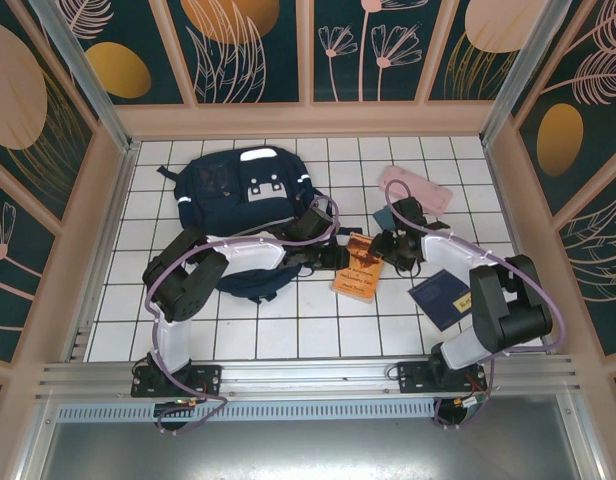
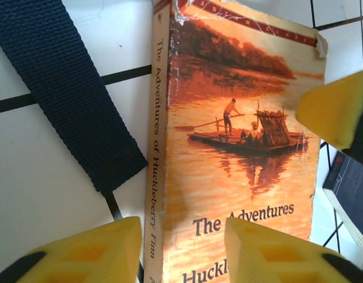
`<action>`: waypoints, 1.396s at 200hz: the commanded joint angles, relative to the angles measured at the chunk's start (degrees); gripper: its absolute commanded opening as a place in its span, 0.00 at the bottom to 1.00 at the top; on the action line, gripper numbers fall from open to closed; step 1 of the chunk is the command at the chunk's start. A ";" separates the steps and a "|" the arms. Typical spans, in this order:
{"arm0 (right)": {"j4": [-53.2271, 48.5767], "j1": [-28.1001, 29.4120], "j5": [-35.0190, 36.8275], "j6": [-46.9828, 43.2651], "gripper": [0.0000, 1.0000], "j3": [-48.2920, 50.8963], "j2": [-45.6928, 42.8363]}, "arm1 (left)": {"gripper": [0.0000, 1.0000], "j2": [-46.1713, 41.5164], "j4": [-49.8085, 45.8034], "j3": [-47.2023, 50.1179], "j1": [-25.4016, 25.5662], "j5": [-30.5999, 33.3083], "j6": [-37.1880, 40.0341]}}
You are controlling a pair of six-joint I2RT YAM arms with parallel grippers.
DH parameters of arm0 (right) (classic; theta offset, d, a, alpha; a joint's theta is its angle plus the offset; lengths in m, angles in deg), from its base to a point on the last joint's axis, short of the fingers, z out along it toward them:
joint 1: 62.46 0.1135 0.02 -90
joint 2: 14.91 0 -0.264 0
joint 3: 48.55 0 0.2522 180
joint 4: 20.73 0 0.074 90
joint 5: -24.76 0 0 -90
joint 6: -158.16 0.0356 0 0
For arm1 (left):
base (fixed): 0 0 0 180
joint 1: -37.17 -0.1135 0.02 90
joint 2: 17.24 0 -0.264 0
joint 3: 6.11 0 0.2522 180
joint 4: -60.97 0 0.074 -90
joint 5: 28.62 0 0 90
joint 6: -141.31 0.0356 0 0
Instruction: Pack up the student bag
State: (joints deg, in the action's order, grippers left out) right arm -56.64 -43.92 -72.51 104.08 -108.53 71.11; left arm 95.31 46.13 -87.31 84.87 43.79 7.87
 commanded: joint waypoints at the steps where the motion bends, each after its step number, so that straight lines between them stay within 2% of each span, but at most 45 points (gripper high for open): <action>1: -5.47 2.04 3.49 3.61 0.53 -0.06 -2.78 | 0.37 2.01 1.30 0.05 0.42 -0.76 -0.43; 17: -5.80 3.88 3.49 5.30 0.53 0.20 -3.27 | 0.31 2.80 1.05 -0.43 0.40 -0.59 -0.19; 42: -6.02 6.44 3.23 6.84 0.53 -0.71 -1.72 | 0.29 3.97 -0.11 -1.20 0.40 -0.35 0.46; 93: -6.36 8.14 2.02 7.55 0.49 -3.22 0.14 | 0.27 5.18 -0.73 -0.25 0.48 -0.08 0.76; 117: -5.53 8.83 -0.77 6.95 0.38 -4.49 -1.99 | 0.26 5.26 -0.59 0.33 0.53 0.01 0.81; 141: -7.67 9.32 0.08 6.51 0.31 -6.74 -3.03 | 0.26 5.49 -0.35 0.22 0.48 -0.08 0.81; 156: -7.82 9.32 0.15 6.27 0.22 -7.05 -3.06 | 0.25 5.59 0.18 0.14 0.55 -0.13 0.68; 172: -8.91 9.32 1.39 6.09 0.11 -7.75 -2.45 | 0.25 5.42 0.29 0.03 0.50 0.06 0.59; 191: -11.57 9.27 5.04 5.60 0.08 -8.80 -2.58 | 0.28 3.87 0.62 0.19 0.47 0.34 0.65; 222: -13.71 8.42 7.17 4.39 0.09 -9.68 -4.18 | 0.31 2.22 -0.85 -1.34 0.47 1.85 1.94; 246: -14.34 8.27 6.42 3.72 0.20 -9.99 -4.40 | 0.32 3.55 -0.90 -2.01 0.48 1.59 1.72; 279: -15.18 8.26 6.90 3.72 0.24 -9.65 -4.50 | 0.32 4.41 -0.25 -1.73 0.47 0.80 1.05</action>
State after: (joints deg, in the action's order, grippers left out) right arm -69.43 -35.37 -67.53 108.71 -116.59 68.07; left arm 98.02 47.87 -88.47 84.98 43.99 8.37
